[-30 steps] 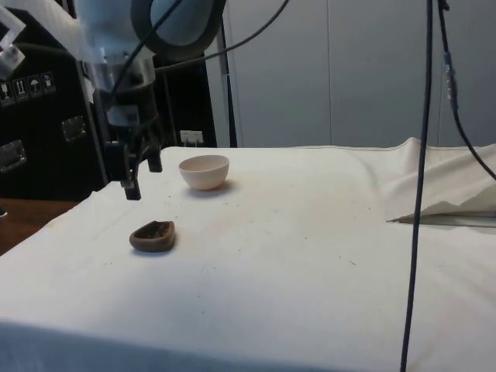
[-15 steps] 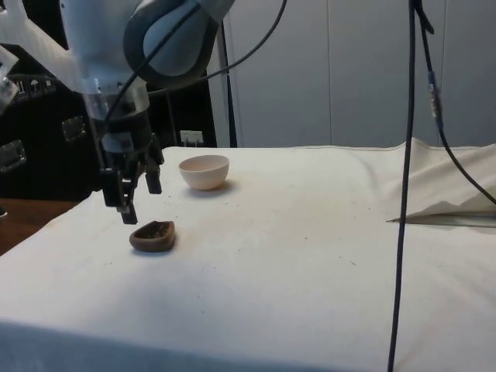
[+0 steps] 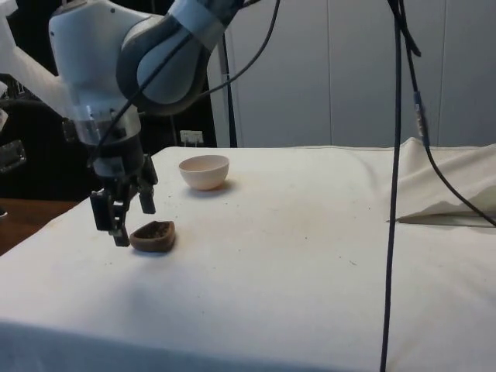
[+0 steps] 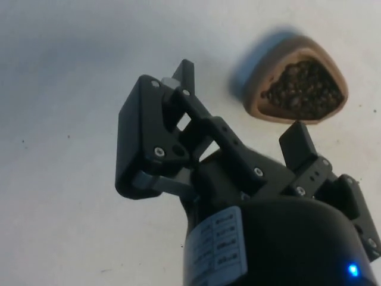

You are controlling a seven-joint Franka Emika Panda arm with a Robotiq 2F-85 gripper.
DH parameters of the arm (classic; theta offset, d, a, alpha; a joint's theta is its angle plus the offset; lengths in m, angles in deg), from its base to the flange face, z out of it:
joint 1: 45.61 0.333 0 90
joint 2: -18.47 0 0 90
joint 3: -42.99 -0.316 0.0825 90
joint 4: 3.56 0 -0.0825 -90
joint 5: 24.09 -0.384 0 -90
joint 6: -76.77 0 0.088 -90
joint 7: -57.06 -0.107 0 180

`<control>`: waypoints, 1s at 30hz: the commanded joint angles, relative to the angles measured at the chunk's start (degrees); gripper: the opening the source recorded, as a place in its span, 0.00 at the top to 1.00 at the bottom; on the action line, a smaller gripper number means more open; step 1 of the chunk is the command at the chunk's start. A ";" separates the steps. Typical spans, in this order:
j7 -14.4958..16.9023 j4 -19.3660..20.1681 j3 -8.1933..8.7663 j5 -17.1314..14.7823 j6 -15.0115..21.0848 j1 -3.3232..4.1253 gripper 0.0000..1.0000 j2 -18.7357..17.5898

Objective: Pour the coffee beans from the cup into the bowl.

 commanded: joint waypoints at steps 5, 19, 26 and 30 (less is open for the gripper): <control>0.11 -1.15 0.11 0.06 1.49 -0.23 0.00 -2.52; 1.32 -0.86 0.69 0.06 2.75 -1.32 0.00 -3.32; 1.20 -0.97 0.74 0.11 2.69 -1.26 0.00 -3.61; 1.15 -0.92 0.92 0.29 3.15 -1.32 0.00 -4.01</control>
